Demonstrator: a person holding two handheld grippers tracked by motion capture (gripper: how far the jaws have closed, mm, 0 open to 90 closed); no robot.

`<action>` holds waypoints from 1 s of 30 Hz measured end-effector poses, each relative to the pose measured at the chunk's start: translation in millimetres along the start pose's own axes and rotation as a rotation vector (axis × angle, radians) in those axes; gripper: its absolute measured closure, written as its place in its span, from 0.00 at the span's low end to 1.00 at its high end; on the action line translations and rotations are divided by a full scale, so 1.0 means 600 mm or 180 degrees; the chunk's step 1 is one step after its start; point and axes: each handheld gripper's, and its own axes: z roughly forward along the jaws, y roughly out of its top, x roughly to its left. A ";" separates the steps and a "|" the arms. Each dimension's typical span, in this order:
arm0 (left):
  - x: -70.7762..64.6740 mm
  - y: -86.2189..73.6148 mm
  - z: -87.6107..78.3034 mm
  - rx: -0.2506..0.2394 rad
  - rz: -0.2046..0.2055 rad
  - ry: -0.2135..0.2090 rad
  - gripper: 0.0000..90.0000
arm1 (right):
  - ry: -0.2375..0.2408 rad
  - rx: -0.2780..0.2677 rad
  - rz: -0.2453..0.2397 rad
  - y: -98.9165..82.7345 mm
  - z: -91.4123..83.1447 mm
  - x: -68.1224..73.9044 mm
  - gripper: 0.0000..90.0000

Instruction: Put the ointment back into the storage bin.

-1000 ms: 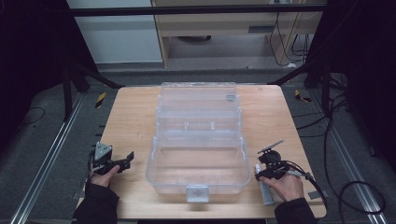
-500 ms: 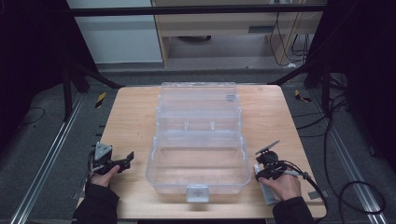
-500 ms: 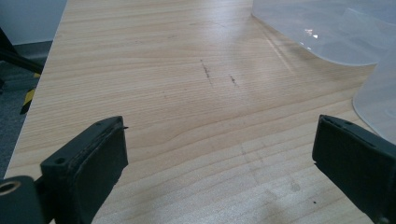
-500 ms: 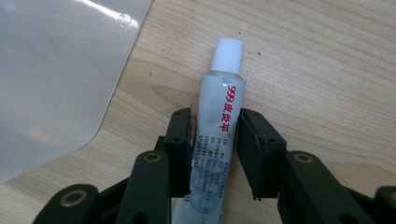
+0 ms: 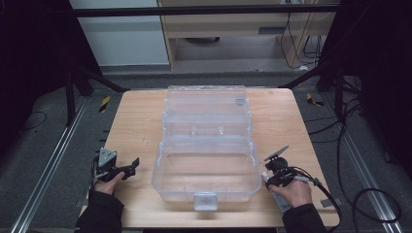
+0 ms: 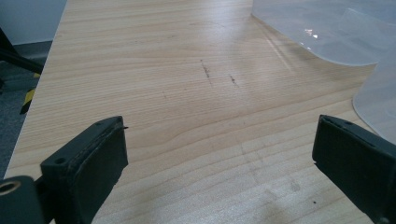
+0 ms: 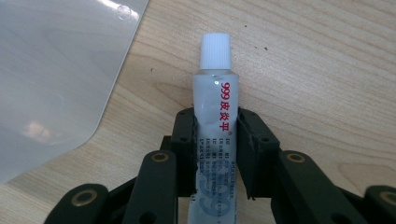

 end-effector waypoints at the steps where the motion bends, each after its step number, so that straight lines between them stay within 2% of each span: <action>1: 0.000 0.000 0.000 0.0001 0.0000 0.0000 0.03 | 0.0003 0.0002 -0.0006 0.000 0.000 0.000 0.77; 5: 0.000 0.000 0.000 0.0007 0.0005 0.0001 0.03 | 0.0031 -0.0033 0.0017 0.000 -0.010 -0.004 0.77; 19: -0.001 0.001 0.001 0.0025 0.0014 0.0012 0.03 | 0.0168 -0.0517 0.0085 0.000 -0.086 -0.035 0.78; 20: -0.001 0.001 0.001 0.0026 0.0012 0.0015 0.03 | 0.0180 -0.0626 0.0054 0.002 -0.096 -0.037 0.78; 21: -0.001 0.001 0.001 0.0026 0.0012 0.0015 0.03 | 0.0180 -0.0626 0.0054 0.002 -0.096 -0.037 0.78; 24: -0.001 0.000 0.001 0.0019 0.0010 0.0011 0.03 | 0.0165 -0.0856 -0.0001 0.007 -0.117 -0.042 0.78; 25: -0.001 0.001 0.001 0.0026 0.0012 0.0011 0.03 | 0.0165 -0.0856 -0.0001 0.007 -0.117 -0.042 0.78; 26: -0.001 0.001 0.001 0.0025 0.0012 0.0008 0.03 | 0.0207 -0.0967 -0.0037 0.009 -0.127 -0.044 0.78; 30: -0.001 0.001 0.001 0.0025 0.0012 0.0006 0.03 | 0.0223 -0.1072 -0.0104 0.014 -0.141 -0.042 0.78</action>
